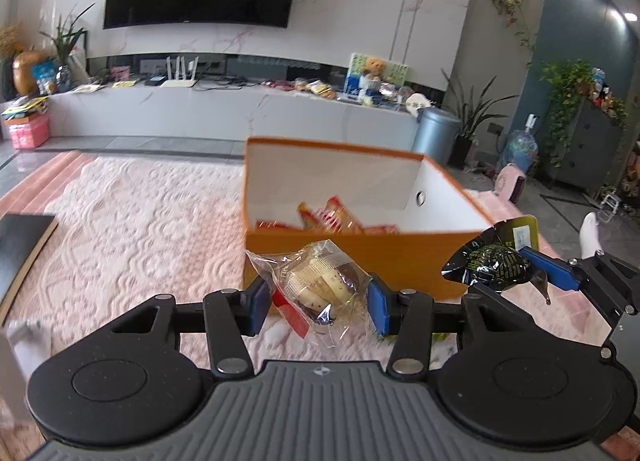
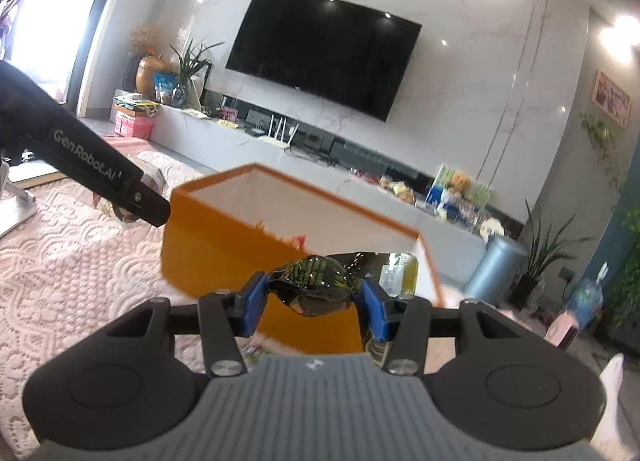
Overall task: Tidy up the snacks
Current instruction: 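Carry both packs into the orange box and open both tools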
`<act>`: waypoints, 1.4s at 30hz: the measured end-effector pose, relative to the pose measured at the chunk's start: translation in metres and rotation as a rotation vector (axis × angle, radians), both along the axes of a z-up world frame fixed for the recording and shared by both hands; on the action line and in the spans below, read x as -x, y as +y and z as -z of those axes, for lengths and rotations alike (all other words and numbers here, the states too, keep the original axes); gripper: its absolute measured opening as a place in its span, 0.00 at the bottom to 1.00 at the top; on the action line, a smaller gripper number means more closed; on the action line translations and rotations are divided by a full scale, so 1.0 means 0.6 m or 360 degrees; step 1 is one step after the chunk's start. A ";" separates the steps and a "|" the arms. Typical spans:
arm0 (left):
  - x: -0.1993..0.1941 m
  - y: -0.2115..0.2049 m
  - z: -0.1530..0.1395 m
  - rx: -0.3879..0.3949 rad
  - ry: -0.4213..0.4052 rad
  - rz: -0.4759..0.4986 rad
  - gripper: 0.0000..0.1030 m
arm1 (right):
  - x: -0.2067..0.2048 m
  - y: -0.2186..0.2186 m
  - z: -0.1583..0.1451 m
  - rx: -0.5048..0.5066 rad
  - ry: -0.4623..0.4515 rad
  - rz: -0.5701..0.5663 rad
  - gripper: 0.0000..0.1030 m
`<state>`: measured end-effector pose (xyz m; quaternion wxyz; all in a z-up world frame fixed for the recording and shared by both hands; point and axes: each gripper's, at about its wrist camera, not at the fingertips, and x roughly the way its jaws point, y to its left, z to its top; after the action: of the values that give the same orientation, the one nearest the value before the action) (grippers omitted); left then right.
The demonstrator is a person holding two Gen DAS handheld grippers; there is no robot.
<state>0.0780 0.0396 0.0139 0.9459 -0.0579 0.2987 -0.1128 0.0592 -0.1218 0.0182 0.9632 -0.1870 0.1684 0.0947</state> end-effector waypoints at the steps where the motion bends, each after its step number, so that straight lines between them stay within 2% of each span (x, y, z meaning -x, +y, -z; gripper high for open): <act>1: -0.008 -0.001 -0.007 0.0004 0.0000 0.0015 0.54 | -0.005 -0.003 -0.007 0.0011 -0.0010 -0.0008 0.48; 6: -0.057 -0.015 -0.038 -0.0013 0.0013 0.0098 0.54 | -0.051 -0.027 -0.049 -0.0007 0.0028 -0.0056 0.48; 10: -0.107 -0.035 -0.057 -0.0127 0.0030 0.0156 0.54 | -0.107 -0.045 -0.082 -0.0048 0.0108 -0.0075 0.48; 13: -0.152 -0.052 -0.059 -0.0218 0.0101 0.0202 0.54 | -0.158 -0.057 -0.100 -0.0118 0.0213 -0.0094 0.48; 17: -0.213 -0.069 -0.034 -0.0354 0.0269 0.0228 0.54 | -0.228 -0.065 -0.107 -0.0205 0.0386 -0.0128 0.48; 21: -0.264 -0.085 -0.009 -0.0472 0.0387 0.0292 0.54 | -0.292 -0.067 -0.094 -0.0219 0.0555 -0.0139 0.48; 26: -0.303 -0.126 0.027 -0.0862 0.0375 0.0352 0.54 | -0.358 -0.057 -0.056 -0.0196 0.0752 -0.0135 0.48; 32: -0.333 -0.153 0.071 -0.1120 0.0415 0.0437 0.54 | -0.419 -0.044 -0.021 -0.0101 0.0864 -0.0121 0.48; 36: -0.353 -0.164 0.096 -0.1245 0.0414 0.0493 0.55 | -0.446 -0.045 -0.003 -0.0112 0.0929 -0.0088 0.48; 42: -0.360 -0.168 0.116 -0.1326 0.0422 0.0514 0.55 | -0.475 -0.048 0.024 -0.0138 0.1053 -0.0038 0.49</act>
<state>0.2941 -0.0609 -0.0559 0.8125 0.3604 0.4420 -0.1206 0.3442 -0.1506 0.0039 0.8621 -0.1070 0.4656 0.1687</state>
